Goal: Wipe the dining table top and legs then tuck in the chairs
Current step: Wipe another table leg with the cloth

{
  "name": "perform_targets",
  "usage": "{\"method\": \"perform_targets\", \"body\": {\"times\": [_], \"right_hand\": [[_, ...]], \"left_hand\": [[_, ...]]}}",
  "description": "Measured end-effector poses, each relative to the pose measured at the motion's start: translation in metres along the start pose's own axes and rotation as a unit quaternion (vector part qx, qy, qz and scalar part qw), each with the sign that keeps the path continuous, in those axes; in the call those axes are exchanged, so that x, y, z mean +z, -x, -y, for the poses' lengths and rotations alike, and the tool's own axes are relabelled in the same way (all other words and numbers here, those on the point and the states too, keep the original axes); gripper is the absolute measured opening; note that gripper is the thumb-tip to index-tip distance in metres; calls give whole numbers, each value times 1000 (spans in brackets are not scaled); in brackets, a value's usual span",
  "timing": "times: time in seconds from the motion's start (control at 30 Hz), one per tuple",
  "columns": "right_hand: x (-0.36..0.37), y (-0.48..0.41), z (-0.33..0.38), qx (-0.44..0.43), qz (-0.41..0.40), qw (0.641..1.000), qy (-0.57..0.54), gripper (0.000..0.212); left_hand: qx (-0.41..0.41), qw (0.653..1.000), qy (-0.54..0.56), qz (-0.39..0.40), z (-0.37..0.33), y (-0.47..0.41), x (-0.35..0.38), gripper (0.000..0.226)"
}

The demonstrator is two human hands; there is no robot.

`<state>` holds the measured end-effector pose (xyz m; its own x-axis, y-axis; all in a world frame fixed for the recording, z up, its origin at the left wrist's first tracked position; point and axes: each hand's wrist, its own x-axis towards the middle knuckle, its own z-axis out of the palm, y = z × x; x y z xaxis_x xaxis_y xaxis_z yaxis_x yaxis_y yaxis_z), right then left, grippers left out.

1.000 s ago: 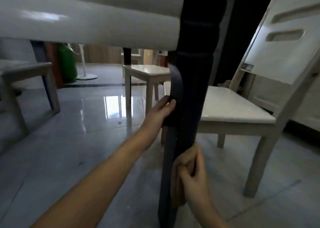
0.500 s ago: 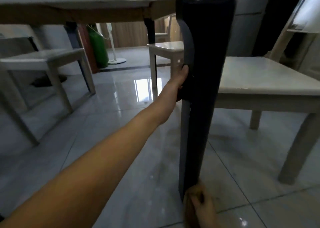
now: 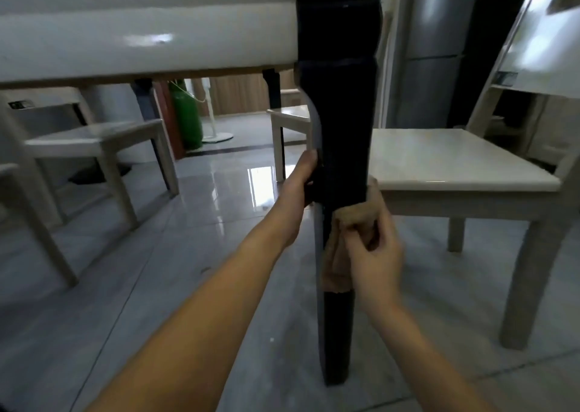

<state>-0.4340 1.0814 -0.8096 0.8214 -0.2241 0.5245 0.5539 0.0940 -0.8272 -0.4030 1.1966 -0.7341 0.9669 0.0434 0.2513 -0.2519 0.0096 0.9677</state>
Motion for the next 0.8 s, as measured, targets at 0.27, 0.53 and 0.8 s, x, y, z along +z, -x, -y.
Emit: {"method": "perform_targets", "body": {"times": [0.27,0.53,0.8], "right_hand": [[-28,75,-88,172,13,981,84,38],[-36,62,-77,230,-3,971,70,21],[2,-15,17,9,-27,1000,-13,49]], "left_hand": [[5,1000,14,11,-9,9,3,31],[14,999,24,17,-4,6,2,31],[3,999,47,11,7,-1,1,41]]}}
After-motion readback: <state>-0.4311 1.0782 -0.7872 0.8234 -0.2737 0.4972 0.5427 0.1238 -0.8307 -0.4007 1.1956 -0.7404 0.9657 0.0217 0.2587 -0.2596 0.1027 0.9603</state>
